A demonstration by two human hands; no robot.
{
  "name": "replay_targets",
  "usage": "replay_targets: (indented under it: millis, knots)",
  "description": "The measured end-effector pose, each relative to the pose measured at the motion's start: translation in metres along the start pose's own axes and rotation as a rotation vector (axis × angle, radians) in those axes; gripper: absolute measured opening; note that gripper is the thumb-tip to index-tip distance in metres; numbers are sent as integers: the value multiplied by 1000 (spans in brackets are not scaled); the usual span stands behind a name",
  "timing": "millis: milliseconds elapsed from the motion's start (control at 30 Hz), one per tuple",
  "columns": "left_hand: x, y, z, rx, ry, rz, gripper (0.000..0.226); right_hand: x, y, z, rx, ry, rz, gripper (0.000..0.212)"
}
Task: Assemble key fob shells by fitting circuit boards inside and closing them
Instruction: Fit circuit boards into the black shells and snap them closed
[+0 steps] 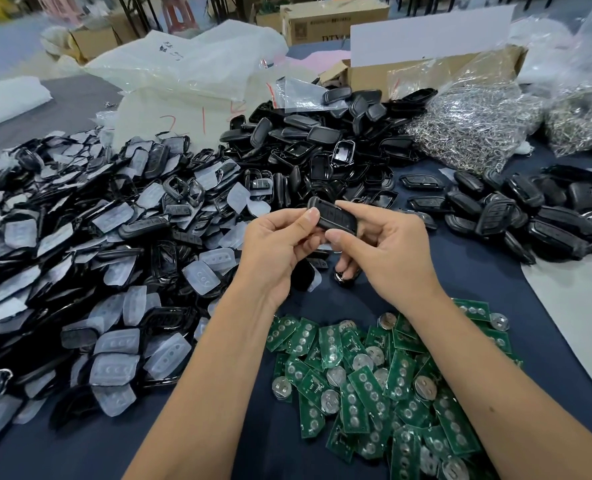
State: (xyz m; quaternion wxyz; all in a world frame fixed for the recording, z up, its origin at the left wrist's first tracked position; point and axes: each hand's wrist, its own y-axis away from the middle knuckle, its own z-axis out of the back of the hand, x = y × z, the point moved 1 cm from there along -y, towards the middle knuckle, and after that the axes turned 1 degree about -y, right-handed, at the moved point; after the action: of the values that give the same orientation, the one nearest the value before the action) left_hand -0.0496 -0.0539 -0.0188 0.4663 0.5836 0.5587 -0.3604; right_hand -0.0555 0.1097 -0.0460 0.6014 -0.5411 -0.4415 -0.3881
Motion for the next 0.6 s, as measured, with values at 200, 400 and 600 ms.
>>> replay_targets:
  millis: [200, 400, 600]
  knots:
    - [3, -10, -27, -111, -100, -46, 16, 7, 0, 4, -225, 208, 9, 47]
    - [6, -34, -76, -116, -110, -5, 4, 14, -6, 25, -556, 315, 26, 35]
    - [22, -49, -135, 113, -194, 51, 12, 12, -10, 46, -862, 212, -83, 32]
